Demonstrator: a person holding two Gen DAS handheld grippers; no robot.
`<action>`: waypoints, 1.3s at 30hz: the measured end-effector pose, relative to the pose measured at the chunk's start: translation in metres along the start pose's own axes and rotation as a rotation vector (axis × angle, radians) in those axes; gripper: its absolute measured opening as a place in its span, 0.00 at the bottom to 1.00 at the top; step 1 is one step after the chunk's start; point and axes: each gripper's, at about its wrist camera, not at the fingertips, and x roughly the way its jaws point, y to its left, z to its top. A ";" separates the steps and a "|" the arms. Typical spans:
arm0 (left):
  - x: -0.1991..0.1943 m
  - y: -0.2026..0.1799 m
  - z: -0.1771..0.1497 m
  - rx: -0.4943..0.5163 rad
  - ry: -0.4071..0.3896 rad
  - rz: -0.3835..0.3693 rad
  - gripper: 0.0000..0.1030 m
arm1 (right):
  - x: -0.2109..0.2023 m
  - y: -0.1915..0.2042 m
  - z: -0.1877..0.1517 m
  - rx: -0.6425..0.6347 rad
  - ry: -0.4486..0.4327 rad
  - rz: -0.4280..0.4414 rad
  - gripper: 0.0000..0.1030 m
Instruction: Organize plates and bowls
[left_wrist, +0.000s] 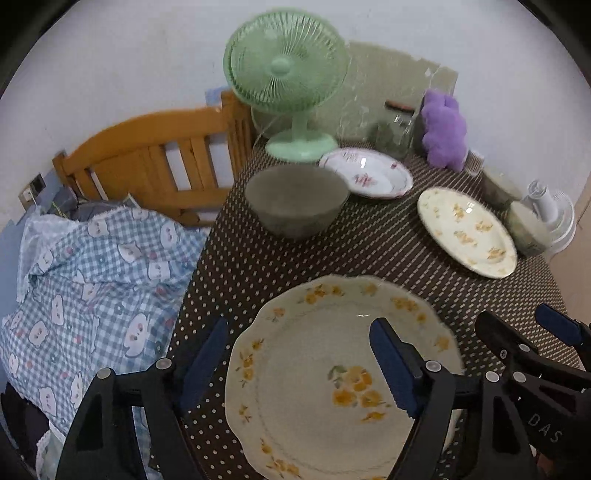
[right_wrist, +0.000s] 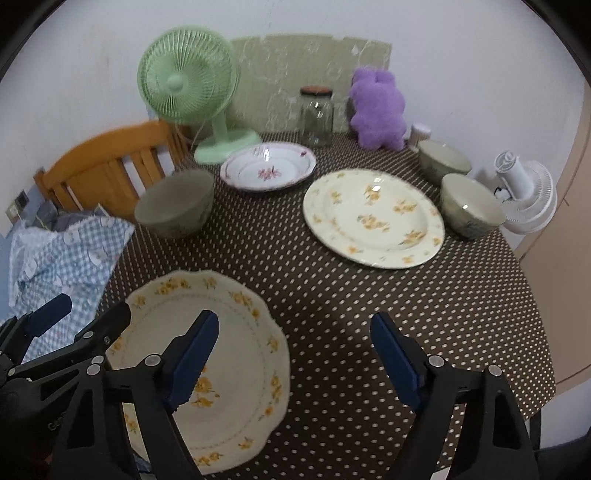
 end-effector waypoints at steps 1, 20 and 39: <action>0.005 0.002 0.000 -0.001 0.013 -0.002 0.77 | 0.007 0.003 -0.001 0.000 0.016 0.000 0.84; 0.082 0.024 -0.014 0.005 0.236 -0.054 0.72 | 0.086 0.026 -0.027 0.066 0.273 -0.047 0.78; 0.085 0.023 -0.016 -0.014 0.255 -0.081 0.71 | 0.102 0.033 -0.027 0.081 0.323 -0.012 0.62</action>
